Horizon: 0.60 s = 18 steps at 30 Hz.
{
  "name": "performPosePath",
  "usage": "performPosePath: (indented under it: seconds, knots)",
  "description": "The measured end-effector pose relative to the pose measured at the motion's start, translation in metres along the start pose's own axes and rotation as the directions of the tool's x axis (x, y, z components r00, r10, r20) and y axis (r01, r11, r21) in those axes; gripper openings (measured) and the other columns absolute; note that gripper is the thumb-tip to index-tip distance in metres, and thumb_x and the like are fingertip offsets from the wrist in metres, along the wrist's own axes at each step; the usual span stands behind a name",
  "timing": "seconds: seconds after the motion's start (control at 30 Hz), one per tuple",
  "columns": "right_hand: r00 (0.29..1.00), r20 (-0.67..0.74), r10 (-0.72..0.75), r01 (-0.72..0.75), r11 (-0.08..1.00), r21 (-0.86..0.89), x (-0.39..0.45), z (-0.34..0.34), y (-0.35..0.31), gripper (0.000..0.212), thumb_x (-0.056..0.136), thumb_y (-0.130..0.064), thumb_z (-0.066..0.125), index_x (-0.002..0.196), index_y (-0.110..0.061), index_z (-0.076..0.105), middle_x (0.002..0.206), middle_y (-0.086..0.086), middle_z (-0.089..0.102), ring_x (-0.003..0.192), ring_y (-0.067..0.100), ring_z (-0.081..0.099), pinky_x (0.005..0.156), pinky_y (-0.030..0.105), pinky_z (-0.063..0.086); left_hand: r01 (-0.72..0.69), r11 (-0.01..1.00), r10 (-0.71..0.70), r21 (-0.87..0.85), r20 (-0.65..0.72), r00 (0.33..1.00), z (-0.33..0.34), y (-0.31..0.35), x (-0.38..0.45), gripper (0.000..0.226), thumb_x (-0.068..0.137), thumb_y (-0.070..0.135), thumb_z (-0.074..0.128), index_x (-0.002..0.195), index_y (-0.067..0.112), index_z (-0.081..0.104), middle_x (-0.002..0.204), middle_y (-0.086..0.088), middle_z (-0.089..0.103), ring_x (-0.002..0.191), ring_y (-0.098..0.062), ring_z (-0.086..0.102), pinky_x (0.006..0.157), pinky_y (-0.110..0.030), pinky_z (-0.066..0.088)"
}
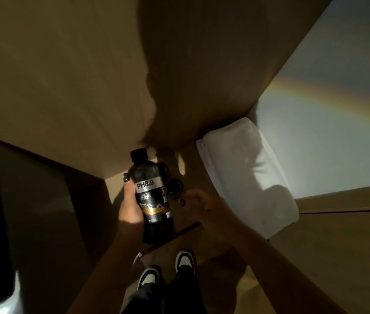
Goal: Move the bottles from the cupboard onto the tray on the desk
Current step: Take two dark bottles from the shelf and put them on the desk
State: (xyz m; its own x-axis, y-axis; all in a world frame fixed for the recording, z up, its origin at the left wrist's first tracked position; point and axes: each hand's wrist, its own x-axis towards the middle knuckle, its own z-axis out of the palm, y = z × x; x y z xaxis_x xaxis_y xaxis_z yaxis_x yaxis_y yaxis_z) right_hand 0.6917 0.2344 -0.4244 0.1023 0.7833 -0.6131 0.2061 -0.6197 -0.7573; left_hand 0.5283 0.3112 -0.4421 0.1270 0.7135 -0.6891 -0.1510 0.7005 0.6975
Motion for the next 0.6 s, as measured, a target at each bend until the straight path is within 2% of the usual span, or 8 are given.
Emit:
performPosePath:
  seconds: [0.1,0.17,0.23,0.3,0.4,0.47,0.53,0.6]
  knots:
    - [0.997,-0.061,0.056,-0.069,0.971,-0.231,0.032,-0.008,0.008,0.022,0.096,-0.026,0.055,0.117,-0.019,0.057,0.108,0.012,0.065,0.1,0.031,0.064,0.079,0.033,0.051,0.021,0.988,-0.014,-0.154,0.045,0.999,-0.011,-0.009,0.012,0.05,0.093,0.058,0.042,0.1,0.016,0.067,0.086,-0.007,0.071,0.084,-0.025,0.064,0.089,-0.045,0.045]
    - [0.996,-0.06,0.062,-0.081,0.916,-0.393,0.063,-0.008,0.016,0.024,0.097,-0.02,0.052,0.119,-0.01,0.056,0.108,0.009,0.06,0.102,0.027,0.06,0.079,0.03,0.046,0.029,0.985,-0.017,-0.17,0.069,0.997,-0.018,-0.013,0.022,0.054,0.092,0.061,0.041,0.102,0.014,0.065,0.086,-0.008,0.069,0.079,-0.024,0.064,0.08,-0.041,0.047]
    - [0.997,-0.043,0.071,-0.083,0.867,-0.492,0.094,0.0,0.03,0.034,0.096,-0.017,0.053,0.129,-0.011,0.051,0.122,0.007,0.052,0.118,0.024,0.05,0.089,0.03,0.043,0.023,0.984,-0.009,-0.175,0.081,0.997,-0.019,-0.014,0.028,0.052,0.094,0.058,0.037,0.101,0.013,0.063,0.081,-0.007,0.068,0.071,-0.02,0.064,0.069,-0.035,0.05]
    - [0.997,-0.043,0.059,-0.073,0.837,-0.542,0.124,0.01,0.048,0.045,0.093,-0.02,0.056,0.137,-0.019,0.045,0.138,0.007,0.046,0.127,0.026,0.046,0.094,0.033,0.046,0.036,0.98,-0.02,-0.194,0.085,0.996,-0.019,-0.018,0.032,0.051,0.096,0.055,0.036,0.104,0.013,0.062,0.08,-0.006,0.068,0.068,-0.018,0.065,0.063,-0.032,0.05]
    - [0.997,-0.055,0.059,-0.08,0.818,-0.57,0.149,0.027,0.066,0.056,0.092,-0.021,0.057,0.143,-0.032,0.038,0.148,0.006,0.034,0.123,0.03,0.05,0.094,0.037,0.049,0.05,0.98,-0.039,-0.19,0.059,0.997,-0.024,-0.028,0.04,0.052,0.096,0.055,0.036,0.109,0.013,0.062,0.083,-0.007,0.069,0.07,-0.018,0.067,0.064,-0.033,0.05]
    - [0.997,-0.017,0.069,-0.066,0.806,-0.588,0.16,0.036,0.076,0.063,0.092,-0.02,0.059,0.147,-0.032,0.031,0.151,0.007,0.023,0.123,0.034,0.05,0.096,0.042,0.051,0.063,0.977,-0.058,-0.204,0.031,0.998,-0.027,-0.032,0.041,0.05,0.096,0.055,0.035,0.106,0.014,0.062,0.082,-0.006,0.07,0.07,-0.018,0.067,0.067,-0.034,0.05]
    - [0.999,0.02,0.031,-0.011,0.781,-0.624,0.169,0.046,0.082,0.062,0.092,-0.023,0.06,0.147,-0.03,0.031,0.151,0.008,0.02,0.122,0.034,0.051,0.096,0.044,0.051,0.069,0.974,-0.068,-0.215,0.009,0.998,-0.031,-0.037,0.045,0.051,0.097,0.055,0.033,0.102,0.015,0.063,0.082,-0.007,0.071,0.071,-0.019,0.068,0.07,-0.036,0.05]
    - [1.0,0.018,-0.021,0.028,0.763,-0.646,0.178,0.054,0.087,0.055,0.094,-0.027,0.058,0.144,-0.028,0.036,0.151,0.009,0.023,0.12,0.032,0.053,0.096,0.043,0.051,0.074,0.975,-0.078,-0.21,-0.011,0.997,-0.034,-0.041,0.049,0.055,0.097,0.057,0.032,0.105,0.014,0.064,0.091,-0.013,0.071,0.078,-0.022,0.067,0.075,-0.038,0.05]
